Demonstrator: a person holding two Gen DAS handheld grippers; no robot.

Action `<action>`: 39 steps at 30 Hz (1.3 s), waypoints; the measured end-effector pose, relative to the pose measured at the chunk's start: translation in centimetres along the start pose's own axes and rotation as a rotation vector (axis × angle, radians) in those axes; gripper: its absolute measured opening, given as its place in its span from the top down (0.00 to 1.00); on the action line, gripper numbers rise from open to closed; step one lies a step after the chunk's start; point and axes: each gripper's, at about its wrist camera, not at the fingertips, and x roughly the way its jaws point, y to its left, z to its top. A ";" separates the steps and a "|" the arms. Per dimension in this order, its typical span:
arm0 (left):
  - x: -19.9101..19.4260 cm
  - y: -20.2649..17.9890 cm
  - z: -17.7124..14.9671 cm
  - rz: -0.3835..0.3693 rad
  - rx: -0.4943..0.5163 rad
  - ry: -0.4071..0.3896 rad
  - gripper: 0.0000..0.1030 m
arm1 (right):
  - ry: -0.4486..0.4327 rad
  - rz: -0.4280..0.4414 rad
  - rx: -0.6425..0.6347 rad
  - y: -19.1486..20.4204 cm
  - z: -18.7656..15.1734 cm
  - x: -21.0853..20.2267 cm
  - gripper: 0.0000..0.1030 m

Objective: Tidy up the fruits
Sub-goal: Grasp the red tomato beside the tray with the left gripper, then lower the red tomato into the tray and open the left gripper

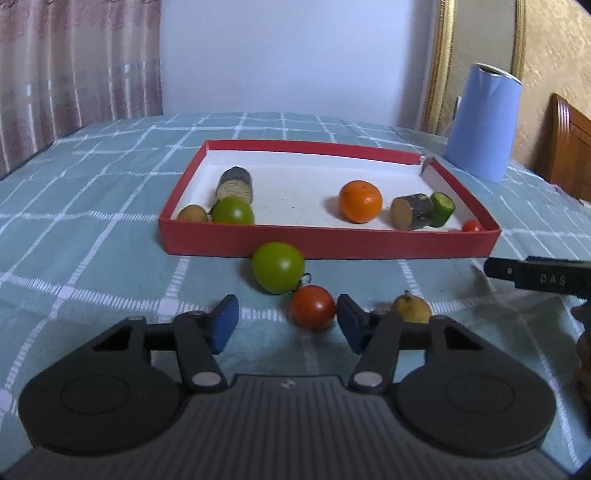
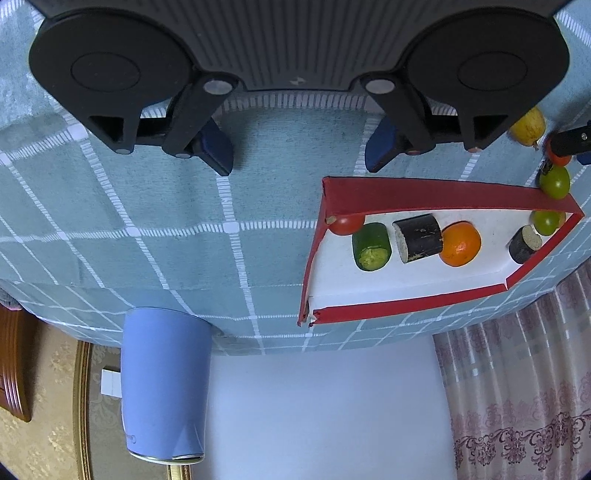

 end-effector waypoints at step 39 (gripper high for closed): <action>3.9 -0.2 7.2 0.049 0.054 -0.089 0.79 | -0.002 0.002 0.001 0.0 0.0 0.0 0.23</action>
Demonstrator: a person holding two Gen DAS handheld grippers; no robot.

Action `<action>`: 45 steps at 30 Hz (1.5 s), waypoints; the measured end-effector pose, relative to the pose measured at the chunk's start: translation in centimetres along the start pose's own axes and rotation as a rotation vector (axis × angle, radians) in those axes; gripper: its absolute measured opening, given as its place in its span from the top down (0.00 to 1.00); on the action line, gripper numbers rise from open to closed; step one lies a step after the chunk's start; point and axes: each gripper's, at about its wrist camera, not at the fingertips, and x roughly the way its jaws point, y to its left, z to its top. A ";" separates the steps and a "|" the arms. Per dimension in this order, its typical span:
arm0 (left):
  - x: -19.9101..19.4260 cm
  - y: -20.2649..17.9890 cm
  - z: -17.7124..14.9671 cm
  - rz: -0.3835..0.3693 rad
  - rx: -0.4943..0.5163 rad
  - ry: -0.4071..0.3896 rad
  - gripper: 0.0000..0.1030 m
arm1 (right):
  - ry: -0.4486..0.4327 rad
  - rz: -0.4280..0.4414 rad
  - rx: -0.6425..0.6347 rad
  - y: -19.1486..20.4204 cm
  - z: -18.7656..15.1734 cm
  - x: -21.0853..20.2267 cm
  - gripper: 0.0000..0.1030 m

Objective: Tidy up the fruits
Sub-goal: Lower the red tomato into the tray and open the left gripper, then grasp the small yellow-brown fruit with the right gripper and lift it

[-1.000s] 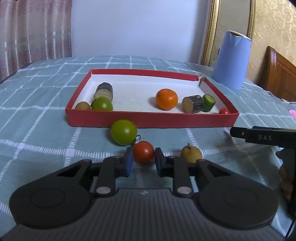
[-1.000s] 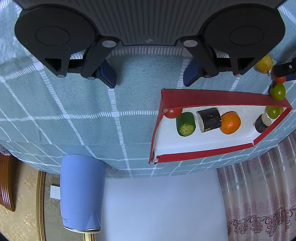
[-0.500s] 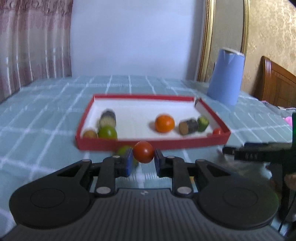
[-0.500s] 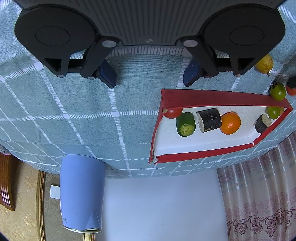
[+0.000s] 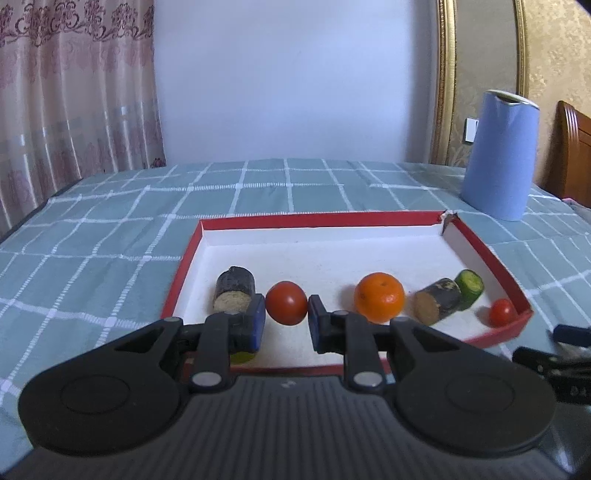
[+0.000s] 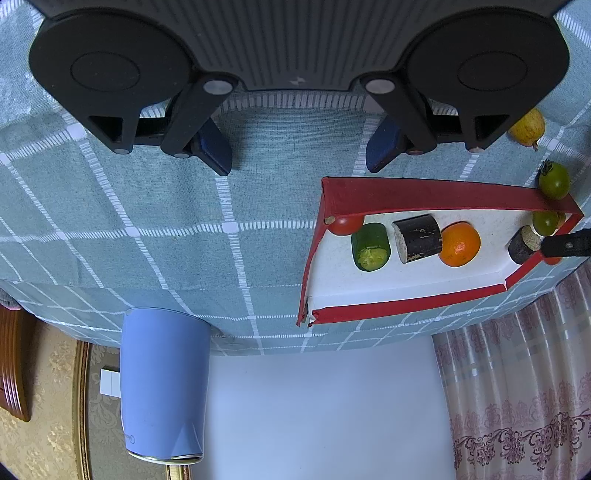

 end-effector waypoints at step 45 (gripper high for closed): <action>-5.3 3.2 -4.6 -0.011 -0.048 0.053 0.57 | 0.008 -0.018 -0.032 0.4 0.0 0.1 0.21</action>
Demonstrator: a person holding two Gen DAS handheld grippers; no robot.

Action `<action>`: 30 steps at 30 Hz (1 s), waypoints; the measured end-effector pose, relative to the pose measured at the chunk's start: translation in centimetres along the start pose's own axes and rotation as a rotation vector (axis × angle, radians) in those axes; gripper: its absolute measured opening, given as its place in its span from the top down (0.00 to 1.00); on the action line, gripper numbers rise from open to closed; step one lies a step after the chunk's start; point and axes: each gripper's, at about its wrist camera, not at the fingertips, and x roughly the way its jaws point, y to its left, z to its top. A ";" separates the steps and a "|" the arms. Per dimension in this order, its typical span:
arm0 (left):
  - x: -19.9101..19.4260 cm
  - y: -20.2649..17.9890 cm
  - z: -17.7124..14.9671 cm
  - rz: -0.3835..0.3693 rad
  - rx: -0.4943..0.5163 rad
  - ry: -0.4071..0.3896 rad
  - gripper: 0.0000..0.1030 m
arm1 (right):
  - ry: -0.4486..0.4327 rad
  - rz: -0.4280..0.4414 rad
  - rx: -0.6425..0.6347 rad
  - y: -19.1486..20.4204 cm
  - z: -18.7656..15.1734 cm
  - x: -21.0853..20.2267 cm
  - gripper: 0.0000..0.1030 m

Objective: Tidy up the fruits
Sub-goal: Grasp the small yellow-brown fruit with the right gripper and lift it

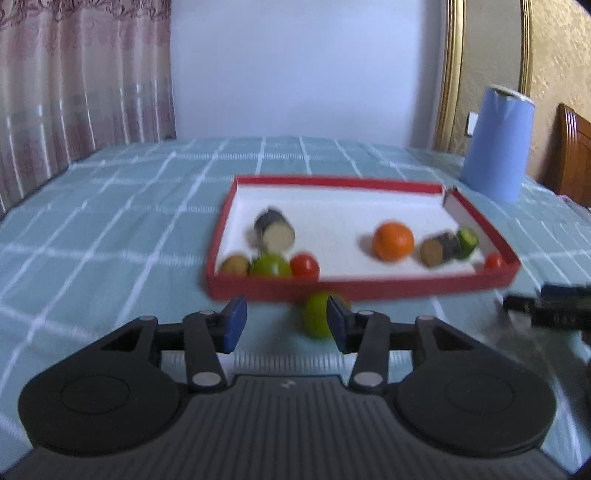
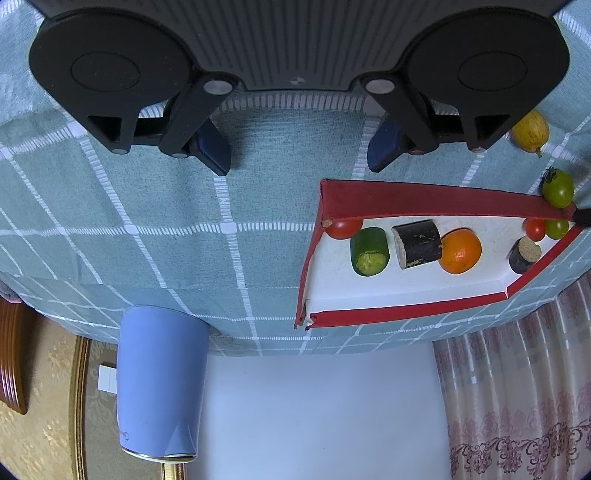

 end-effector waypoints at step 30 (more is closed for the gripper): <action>1.7 1.0 -2.2 0.106 -0.006 0.044 0.33 | 0.015 0.288 -0.217 11.5 -1.4 -1.8 0.60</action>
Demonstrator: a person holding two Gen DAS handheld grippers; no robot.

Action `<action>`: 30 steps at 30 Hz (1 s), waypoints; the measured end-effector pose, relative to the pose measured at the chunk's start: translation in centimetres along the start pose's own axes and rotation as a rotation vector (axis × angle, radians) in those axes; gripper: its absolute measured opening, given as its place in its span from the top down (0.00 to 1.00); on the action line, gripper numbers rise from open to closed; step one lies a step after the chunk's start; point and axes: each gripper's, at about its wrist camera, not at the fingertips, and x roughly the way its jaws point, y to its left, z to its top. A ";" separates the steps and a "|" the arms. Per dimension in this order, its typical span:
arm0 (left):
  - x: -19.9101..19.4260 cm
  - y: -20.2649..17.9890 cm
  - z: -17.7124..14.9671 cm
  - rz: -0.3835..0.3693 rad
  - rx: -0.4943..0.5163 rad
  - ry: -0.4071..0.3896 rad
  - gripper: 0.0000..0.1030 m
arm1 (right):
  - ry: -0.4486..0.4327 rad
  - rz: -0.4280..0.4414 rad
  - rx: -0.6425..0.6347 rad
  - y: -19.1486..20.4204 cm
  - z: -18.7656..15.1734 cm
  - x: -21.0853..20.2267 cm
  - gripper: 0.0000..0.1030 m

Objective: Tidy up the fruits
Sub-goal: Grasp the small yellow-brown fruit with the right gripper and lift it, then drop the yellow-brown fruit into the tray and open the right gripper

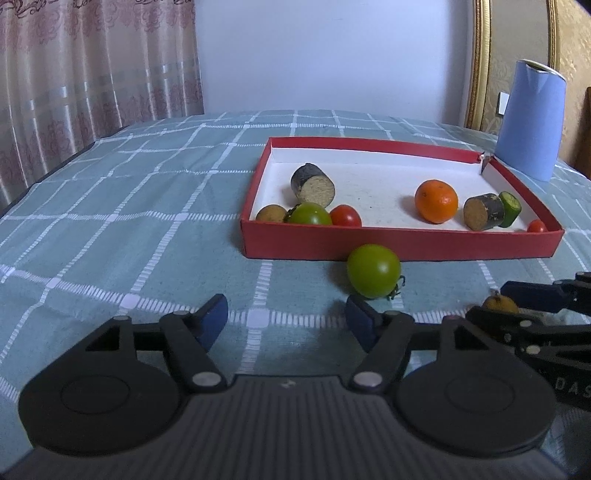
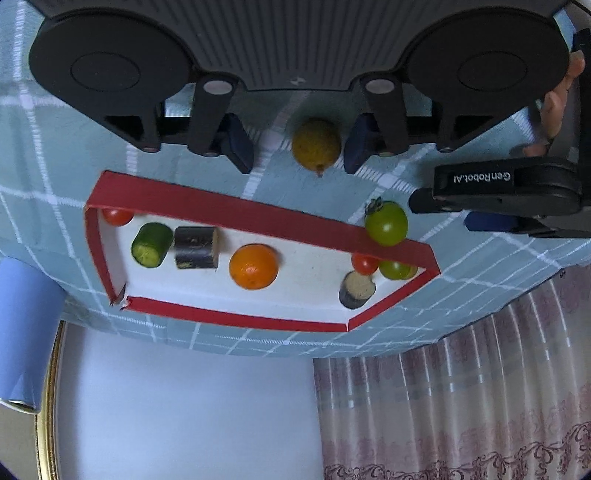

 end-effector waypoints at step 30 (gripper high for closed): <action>0.2 -0.1 0.1 -0.024 -0.008 0.007 0.26 | -0.154 -0.300 0.041 -8.9 7.7 2.6 0.74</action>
